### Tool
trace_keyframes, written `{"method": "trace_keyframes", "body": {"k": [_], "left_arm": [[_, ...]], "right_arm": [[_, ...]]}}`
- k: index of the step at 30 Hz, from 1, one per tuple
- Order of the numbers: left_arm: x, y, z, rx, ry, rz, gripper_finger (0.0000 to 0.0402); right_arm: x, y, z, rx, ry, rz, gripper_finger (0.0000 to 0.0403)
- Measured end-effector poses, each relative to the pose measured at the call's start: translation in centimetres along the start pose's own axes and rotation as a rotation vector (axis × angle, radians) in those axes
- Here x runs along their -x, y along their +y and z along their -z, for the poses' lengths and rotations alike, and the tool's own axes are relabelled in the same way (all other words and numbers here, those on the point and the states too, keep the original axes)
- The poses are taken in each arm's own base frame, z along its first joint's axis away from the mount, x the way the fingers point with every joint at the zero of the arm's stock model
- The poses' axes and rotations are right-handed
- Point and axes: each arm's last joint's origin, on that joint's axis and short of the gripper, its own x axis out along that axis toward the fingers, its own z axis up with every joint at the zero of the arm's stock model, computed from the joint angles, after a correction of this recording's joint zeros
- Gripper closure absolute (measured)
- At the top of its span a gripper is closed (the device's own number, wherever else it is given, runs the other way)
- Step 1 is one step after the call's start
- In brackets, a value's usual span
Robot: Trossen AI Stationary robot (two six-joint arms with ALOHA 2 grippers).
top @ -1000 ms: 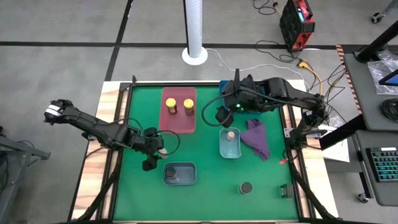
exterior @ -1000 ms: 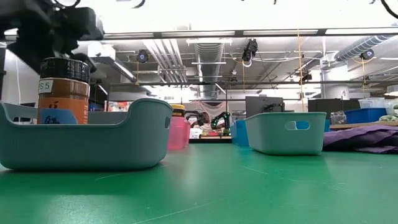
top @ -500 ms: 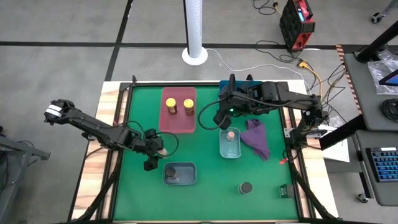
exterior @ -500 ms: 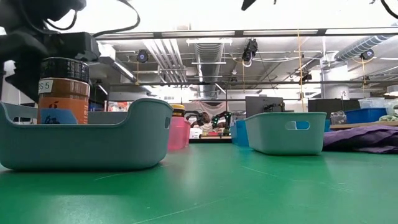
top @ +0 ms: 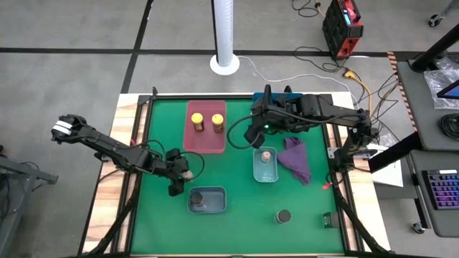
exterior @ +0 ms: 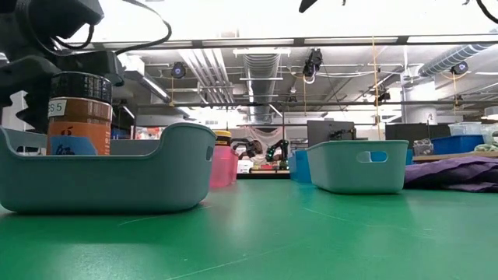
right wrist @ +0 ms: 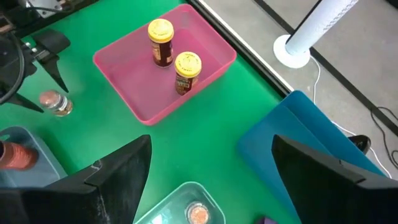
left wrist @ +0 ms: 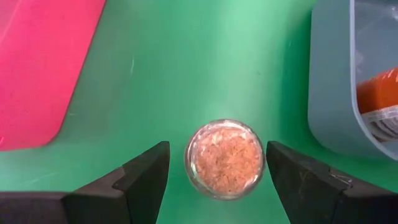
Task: Sort spices by type
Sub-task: Put the brown seasoning bottle into the small light blue bin
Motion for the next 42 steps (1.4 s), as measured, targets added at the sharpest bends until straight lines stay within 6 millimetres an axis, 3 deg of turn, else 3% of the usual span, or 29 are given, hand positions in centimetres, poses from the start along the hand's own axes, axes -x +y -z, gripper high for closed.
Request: {"method": "trace_keyframes", "body": {"k": [6,15,21,28,37,42], "left_arm": [[0.0,0.0,-0.1,0.002,-0.019,-0.003,0.0173],[0.0,-0.1,-0.2,0.006,-0.028,0.002,0.0249],[0.7,-0.2,-0.8,0.016,0.004,-0.013,0.025],[5.6,-0.9,-5.8,-0.057,-0.045,-0.076,0.0251],[15.2,-0.3,-13.6,-0.118,-0.35,-0.062,0.0269],[19.7,0.0,-16.3,-0.136,-0.5,-0.056,0.027]], "right_arm": [[0.0,0.0,-0.1,-0.004,-0.015,0.01,0.0095],[0.0,0.0,-0.1,-0.007,-0.02,0.007,0.0097],[0.0,0.0,-0.2,-0.001,-0.033,0.028,0.0088],[0.7,0.2,-0.6,0.064,-0.099,-0.011,0.0096],[0.5,4.2,-1.2,0.267,-0.247,-0.324,0.0096],[-0.8,5.7,-1.1,0.299,-0.306,-0.367,0.0085]]}}
